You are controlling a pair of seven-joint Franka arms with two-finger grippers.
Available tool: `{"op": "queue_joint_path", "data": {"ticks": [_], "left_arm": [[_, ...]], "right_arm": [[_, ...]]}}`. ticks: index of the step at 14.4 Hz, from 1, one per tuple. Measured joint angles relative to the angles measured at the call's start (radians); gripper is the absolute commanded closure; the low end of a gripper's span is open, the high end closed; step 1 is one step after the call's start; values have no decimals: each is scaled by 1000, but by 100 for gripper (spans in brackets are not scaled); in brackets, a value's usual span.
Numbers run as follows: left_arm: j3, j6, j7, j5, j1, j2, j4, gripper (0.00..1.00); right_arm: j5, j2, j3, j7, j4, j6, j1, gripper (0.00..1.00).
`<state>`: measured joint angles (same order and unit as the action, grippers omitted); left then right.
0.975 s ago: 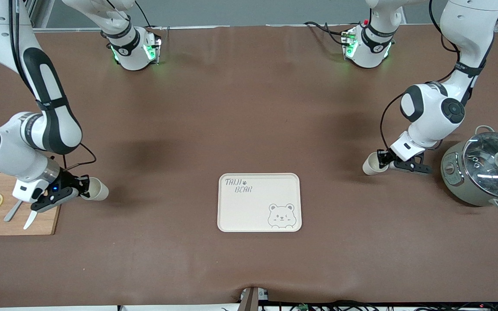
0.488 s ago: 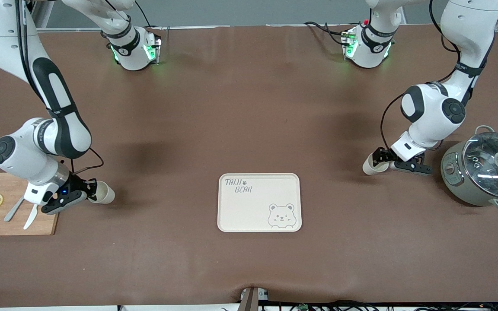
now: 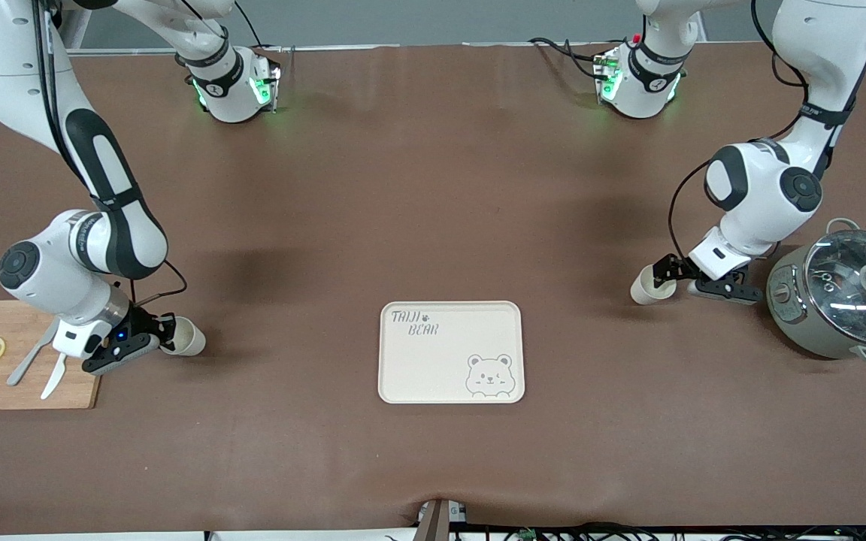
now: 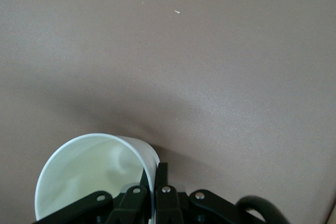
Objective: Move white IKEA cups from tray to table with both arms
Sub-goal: 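Lower the cups onto the table beside the tray with both grippers, then open both grippers and release the cups on the table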
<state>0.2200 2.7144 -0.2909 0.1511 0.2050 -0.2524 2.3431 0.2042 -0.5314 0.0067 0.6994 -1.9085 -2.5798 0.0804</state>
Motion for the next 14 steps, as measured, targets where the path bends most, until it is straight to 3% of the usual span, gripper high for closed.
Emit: {"op": "queue_joint_path", "data": {"ticks": [1,2,3,4,11,14], "left_arm": [[0,-45,0,0,3,19,-12,0],[0,-99,0,0,5,38,-28,0],[-1,-156,0,0,7,57,-50,0],[-2,-213,3,0,7,74,-77,0],[-7,-506,42,-7,50,113,-322,0],[-7,-570,85,-9,57,113,-382,0]], "right_arm": [[0,0,0,0,0,0,0,94],[1,0,0,0,0,0,0,54],[2,0,0,0,0,0,0,23],[2,-1,0,0,0,0,0,0],[5,0,1,29,18,-6,0,0],[6,4,-2,31,89,103,0,0]]}}
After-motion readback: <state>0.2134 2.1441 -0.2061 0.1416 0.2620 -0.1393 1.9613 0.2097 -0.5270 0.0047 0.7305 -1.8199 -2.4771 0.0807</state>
